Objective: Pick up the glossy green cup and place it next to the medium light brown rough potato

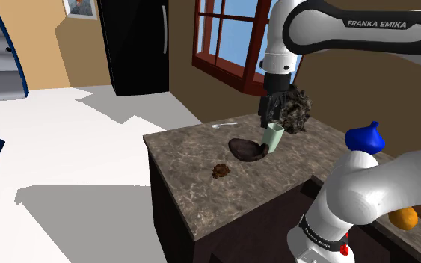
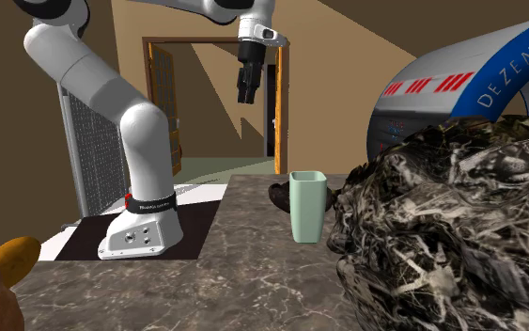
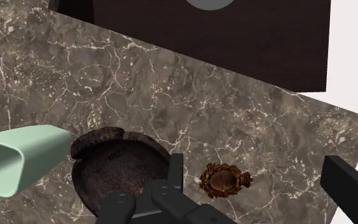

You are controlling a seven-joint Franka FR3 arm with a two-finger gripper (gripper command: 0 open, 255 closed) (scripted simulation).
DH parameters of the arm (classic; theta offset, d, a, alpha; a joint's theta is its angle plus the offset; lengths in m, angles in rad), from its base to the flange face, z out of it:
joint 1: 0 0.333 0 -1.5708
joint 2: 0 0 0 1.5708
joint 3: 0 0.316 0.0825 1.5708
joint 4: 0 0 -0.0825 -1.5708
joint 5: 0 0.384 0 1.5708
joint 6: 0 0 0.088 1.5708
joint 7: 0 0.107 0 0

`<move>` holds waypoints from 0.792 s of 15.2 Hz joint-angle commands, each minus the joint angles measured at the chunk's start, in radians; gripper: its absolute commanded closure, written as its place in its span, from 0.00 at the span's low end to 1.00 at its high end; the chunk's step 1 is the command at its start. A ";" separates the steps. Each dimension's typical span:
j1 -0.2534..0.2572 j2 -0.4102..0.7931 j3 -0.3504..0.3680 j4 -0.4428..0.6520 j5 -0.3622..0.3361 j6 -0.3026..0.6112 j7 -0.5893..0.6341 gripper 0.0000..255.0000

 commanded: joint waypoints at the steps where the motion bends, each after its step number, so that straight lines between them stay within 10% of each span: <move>1: 0.000 0.000 0.000 0.000 0.000 0.000 0.000 0.00; 12: -0.113 0.125 -0.197 -0.091 -0.158 0.280 -0.145 0.00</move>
